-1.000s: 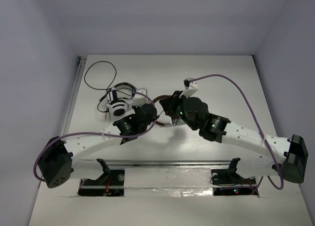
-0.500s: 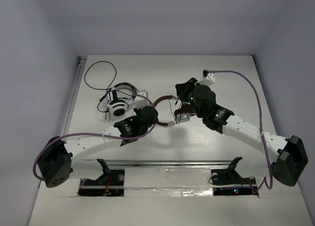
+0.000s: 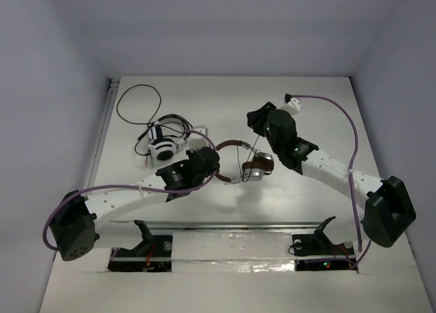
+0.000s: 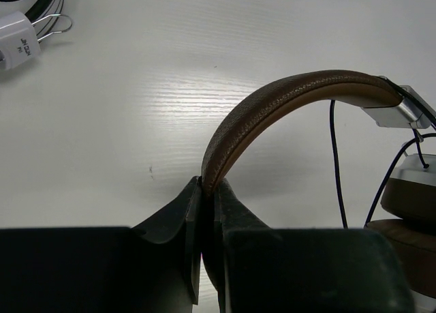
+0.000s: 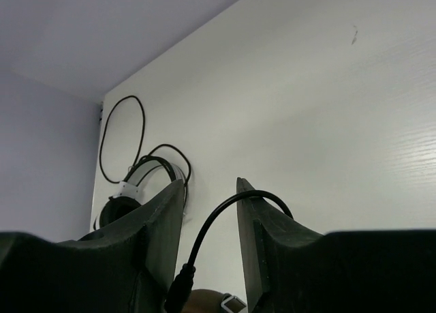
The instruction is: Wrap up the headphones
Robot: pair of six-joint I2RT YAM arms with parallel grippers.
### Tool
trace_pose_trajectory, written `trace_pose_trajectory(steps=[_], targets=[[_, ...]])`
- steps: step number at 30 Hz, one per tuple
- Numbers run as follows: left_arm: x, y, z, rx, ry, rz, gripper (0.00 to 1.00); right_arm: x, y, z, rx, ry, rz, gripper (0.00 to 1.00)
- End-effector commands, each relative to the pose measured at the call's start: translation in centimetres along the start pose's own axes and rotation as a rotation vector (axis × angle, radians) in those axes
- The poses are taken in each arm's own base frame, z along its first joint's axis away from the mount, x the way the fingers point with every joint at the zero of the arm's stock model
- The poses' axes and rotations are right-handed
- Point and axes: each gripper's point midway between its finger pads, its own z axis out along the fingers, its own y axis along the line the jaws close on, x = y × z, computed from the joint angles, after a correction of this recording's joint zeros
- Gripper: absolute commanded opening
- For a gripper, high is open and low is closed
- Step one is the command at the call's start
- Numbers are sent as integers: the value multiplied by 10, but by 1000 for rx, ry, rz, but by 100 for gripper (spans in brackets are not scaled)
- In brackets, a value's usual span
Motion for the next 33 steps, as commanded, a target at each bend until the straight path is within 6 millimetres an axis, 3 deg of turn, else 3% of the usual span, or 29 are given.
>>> trace_pose_trajectory(steps=[1,6,13,19,22,28,31,32,33], targets=[[-22,-27,-10,85,-28,-53,0,-14,11,9,-24,-48,53,43],[-28,-34,-18,113,-7,-37,0,-8,-17,17,30,-27,49,47],[-41,-30,-31,102,-12,-2,0,0,-41,16,59,54,-36,55],[-50,-22,-38,77,-37,20,0,8,-40,-3,-12,125,-111,53],[-51,-22,-40,83,-36,28,0,6,-31,-19,-77,150,-138,48],[-61,-22,-49,105,-62,12,0,-6,-37,-50,-108,121,-154,0],[-71,-28,-56,127,-74,14,0,-16,-62,-48,-33,71,-156,0],[-75,-30,-59,136,-75,15,0,-11,-72,-49,-29,80,-162,0],[-83,-35,-64,154,-85,11,0,-12,-66,-50,-84,79,-160,0]])
